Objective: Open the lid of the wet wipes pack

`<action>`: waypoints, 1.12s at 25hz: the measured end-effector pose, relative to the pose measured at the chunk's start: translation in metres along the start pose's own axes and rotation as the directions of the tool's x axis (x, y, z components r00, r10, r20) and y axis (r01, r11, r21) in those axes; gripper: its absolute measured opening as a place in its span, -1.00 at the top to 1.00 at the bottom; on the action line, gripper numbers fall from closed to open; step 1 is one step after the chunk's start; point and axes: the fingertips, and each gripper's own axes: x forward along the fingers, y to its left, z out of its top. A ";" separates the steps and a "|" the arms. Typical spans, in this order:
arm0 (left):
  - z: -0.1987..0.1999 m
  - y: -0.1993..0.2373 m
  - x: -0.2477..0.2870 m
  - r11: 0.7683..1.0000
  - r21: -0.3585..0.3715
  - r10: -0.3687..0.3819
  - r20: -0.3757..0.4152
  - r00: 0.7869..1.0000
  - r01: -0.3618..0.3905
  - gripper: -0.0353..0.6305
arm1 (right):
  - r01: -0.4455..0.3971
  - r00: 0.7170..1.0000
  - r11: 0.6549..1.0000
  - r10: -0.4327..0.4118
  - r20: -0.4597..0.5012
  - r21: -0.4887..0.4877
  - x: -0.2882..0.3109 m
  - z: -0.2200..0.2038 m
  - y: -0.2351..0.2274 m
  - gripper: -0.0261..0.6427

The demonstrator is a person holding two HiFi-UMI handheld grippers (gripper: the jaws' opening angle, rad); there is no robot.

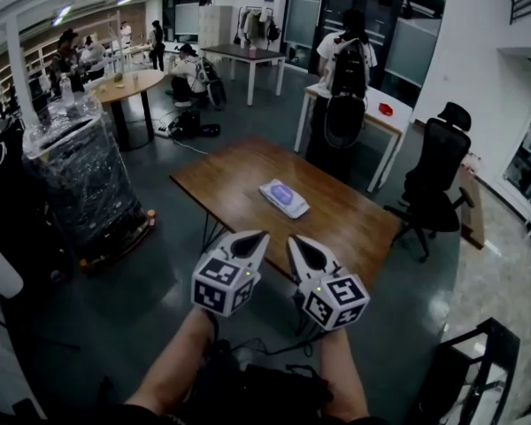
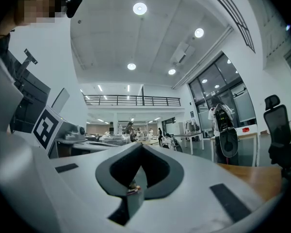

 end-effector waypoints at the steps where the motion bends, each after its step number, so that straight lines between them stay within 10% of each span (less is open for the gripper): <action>1: -0.001 0.007 0.004 1.000 -0.005 -0.004 0.000 1.000 0.004 0.88 | 0.005 1.000 1.000 -0.005 -0.008 0.000 0.007 -0.003 -0.003 0.89; 28: -0.022 0.156 0.127 0.984 -0.016 -0.180 -0.118 0.976 0.180 0.88 | 0.237 0.968 0.971 -0.234 -0.094 0.018 0.162 -0.029 -0.092 0.89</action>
